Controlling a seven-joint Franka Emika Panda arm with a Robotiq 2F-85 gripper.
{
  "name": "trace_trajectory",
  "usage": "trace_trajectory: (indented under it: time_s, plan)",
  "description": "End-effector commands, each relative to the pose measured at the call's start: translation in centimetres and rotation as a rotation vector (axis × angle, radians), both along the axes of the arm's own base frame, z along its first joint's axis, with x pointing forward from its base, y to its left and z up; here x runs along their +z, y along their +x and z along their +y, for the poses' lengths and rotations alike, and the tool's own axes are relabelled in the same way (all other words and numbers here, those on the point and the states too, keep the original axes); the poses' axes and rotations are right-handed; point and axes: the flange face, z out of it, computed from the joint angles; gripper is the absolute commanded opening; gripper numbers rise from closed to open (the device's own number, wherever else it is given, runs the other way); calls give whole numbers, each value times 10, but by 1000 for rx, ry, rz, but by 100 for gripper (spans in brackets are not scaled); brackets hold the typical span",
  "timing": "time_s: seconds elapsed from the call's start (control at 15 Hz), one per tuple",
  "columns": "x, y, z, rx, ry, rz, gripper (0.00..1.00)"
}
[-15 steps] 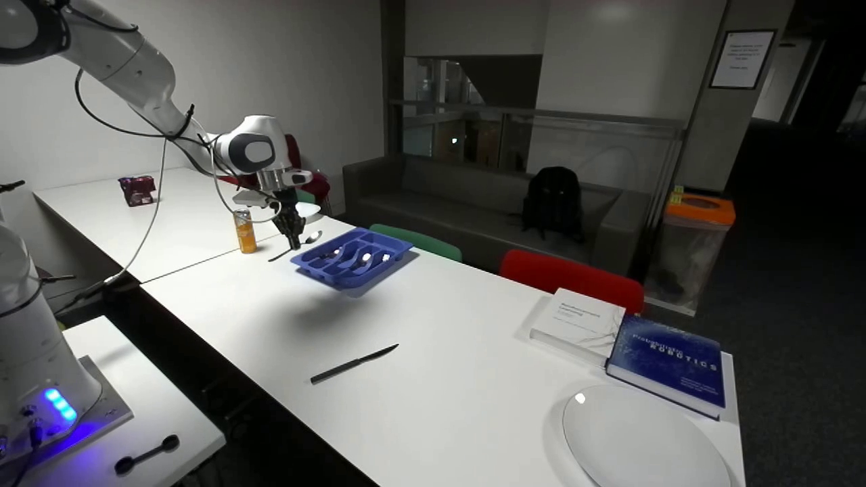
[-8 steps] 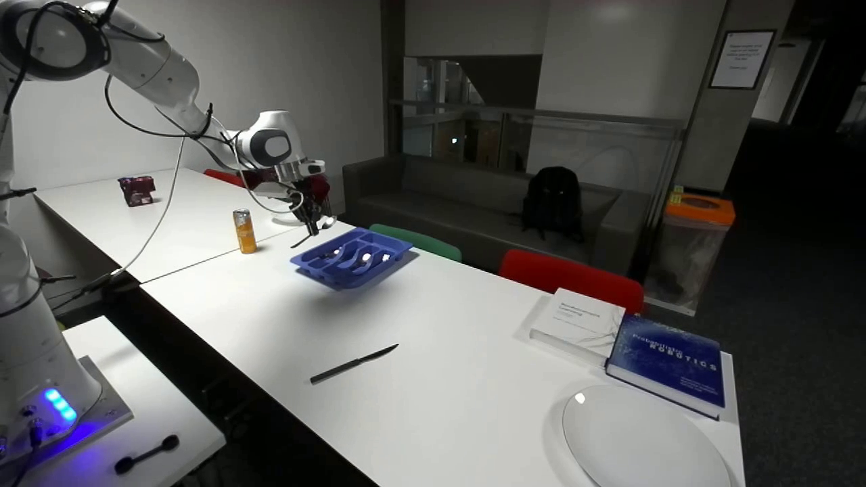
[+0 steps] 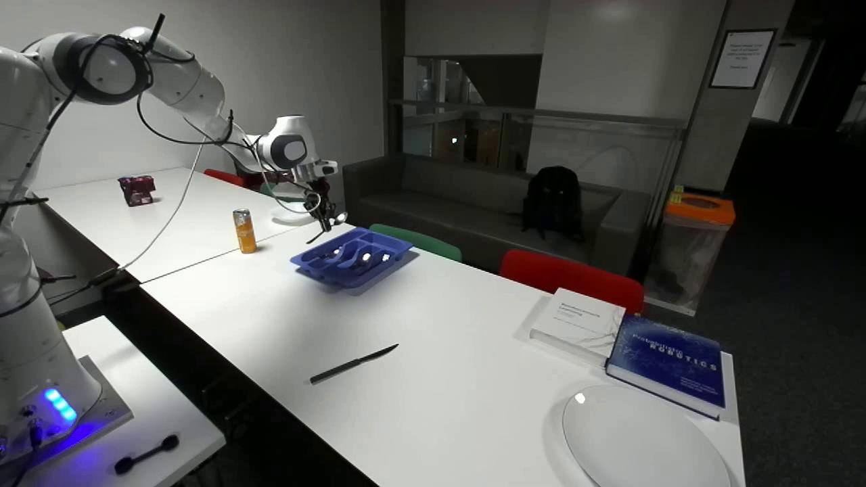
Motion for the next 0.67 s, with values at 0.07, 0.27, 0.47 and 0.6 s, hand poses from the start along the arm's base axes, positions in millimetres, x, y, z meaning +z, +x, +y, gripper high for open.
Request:
trace_trajectory:
  time_s: [0.07, 0.27, 0.47, 0.6]
  plan:
    - [-15, 35, -9, -19, -1, 32, 2]
    - [-26, 48, -19, -37, -2, 43, 2]
    - [-34, 56, -26, -54, -6, 56, 2]
    - [-40, 62, -30, -61, -5, 61, 2]
